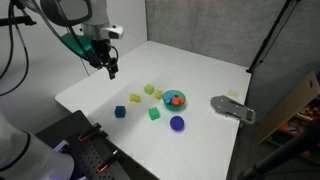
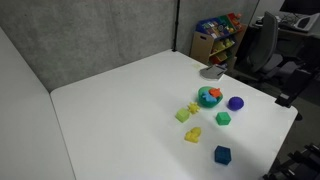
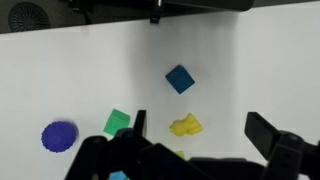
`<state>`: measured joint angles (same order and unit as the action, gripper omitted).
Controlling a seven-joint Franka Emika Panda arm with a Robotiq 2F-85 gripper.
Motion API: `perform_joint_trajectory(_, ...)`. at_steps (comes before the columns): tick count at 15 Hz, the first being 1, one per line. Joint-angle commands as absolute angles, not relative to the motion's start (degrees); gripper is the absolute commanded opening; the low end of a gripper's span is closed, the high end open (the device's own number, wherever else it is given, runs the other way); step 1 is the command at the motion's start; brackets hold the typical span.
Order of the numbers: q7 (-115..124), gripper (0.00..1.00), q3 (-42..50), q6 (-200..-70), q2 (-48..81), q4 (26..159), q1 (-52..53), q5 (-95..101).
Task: Remove the orange toy from the green bowl and put it on the table
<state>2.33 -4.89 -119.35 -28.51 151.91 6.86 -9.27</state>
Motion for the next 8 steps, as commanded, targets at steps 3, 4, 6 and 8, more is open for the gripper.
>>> perform_joint_trajectory(3,6.1,1.0,-5.8,-122.2,-19.1,143.7,4.3,-5.8)
perform_joint_trajectory(4,6.5,1.0,-5.9,-123.3,-17.0,142.5,4.2,-5.3)
perform_joint_trajectory(6,7.6,1.0,-6.1,-125.6,-13.0,140.2,4.2,-4.4)
perform_joint_trajectory(8,9.0,1.0,-6.5,-128.9,-8.7,138.4,4.6,-4.1)
